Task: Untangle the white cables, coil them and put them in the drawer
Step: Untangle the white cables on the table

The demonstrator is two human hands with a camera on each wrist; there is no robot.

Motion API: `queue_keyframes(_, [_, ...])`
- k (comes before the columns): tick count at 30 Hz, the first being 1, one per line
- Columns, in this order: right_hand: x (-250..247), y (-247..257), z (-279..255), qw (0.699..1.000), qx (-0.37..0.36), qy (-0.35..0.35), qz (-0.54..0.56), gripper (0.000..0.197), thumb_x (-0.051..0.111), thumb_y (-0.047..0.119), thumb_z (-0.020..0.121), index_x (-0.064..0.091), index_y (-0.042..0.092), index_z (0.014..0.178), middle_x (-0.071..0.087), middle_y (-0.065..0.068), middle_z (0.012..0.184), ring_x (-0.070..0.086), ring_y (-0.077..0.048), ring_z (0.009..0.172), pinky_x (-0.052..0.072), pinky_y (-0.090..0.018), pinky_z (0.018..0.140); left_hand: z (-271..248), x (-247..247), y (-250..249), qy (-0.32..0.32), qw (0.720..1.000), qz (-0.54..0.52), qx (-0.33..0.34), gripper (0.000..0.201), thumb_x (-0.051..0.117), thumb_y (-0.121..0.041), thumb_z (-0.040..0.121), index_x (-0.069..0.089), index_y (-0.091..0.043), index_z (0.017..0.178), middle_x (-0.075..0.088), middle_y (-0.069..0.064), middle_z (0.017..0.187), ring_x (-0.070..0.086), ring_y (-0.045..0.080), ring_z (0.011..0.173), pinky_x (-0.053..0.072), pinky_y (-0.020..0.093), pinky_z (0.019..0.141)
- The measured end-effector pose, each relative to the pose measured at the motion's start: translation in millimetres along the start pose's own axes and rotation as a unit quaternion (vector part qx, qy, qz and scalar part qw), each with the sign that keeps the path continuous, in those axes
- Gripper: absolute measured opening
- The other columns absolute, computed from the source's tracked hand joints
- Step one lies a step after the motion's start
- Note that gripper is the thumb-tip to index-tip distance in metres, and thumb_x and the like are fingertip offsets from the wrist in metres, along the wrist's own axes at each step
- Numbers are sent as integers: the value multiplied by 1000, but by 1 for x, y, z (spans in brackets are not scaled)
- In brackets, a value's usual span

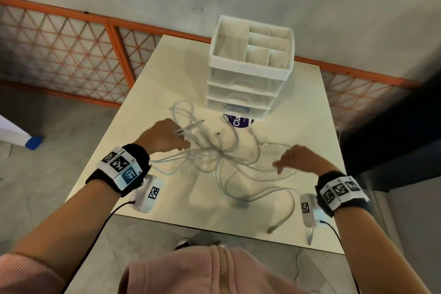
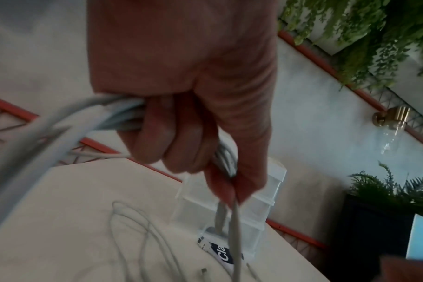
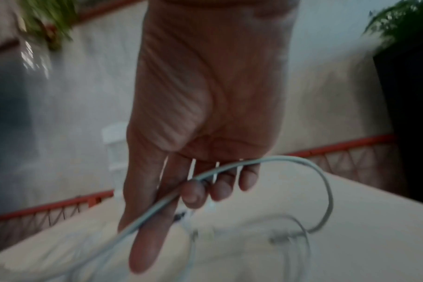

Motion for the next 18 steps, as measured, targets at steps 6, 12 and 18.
queue_keyframes(6, [85, -43, 8, 987, 87, 135, -2, 26, 74, 33, 79, 58, 26, 60, 61, 4, 68, 53, -6, 64, 37, -13, 58, -14, 42, 40, 203, 972, 107, -56, 26, 81, -29, 65, 64, -12, 56, 36, -4, 40, 28, 14, 37, 22, 24, 43])
queue_keyframes(12, [60, -11, 49, 996, 53, 78, -7, 23, 79, 25, 74, 59, 22, 62, 62, 2, 70, 60, -15, 71, 43, -19, 62, -25, 43, 64, 240, 960, 51, -132, 23, 77, -25, 75, 63, -8, 79, 24, -5, 36, 16, 12, 32, 11, 17, 38])
queue_keyframes(18, [31, 62, 100, 998, -21, -56, 6, 8, 63, 16, 87, 61, 10, 83, 63, -10, 81, 58, -26, 81, 39, -27, 70, -18, 10, 69, 91, 986, -84, -108, 27, 75, -30, 79, 68, -7, 90, 34, -5, 45, 24, 8, 33, 18, 18, 38])
Point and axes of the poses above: each hand's wrist, its own z-axis towards the middle knuckle, its own x-axis out of the palm, y = z × x, the point moved 8 cm from there along z, towards the middle knuckle
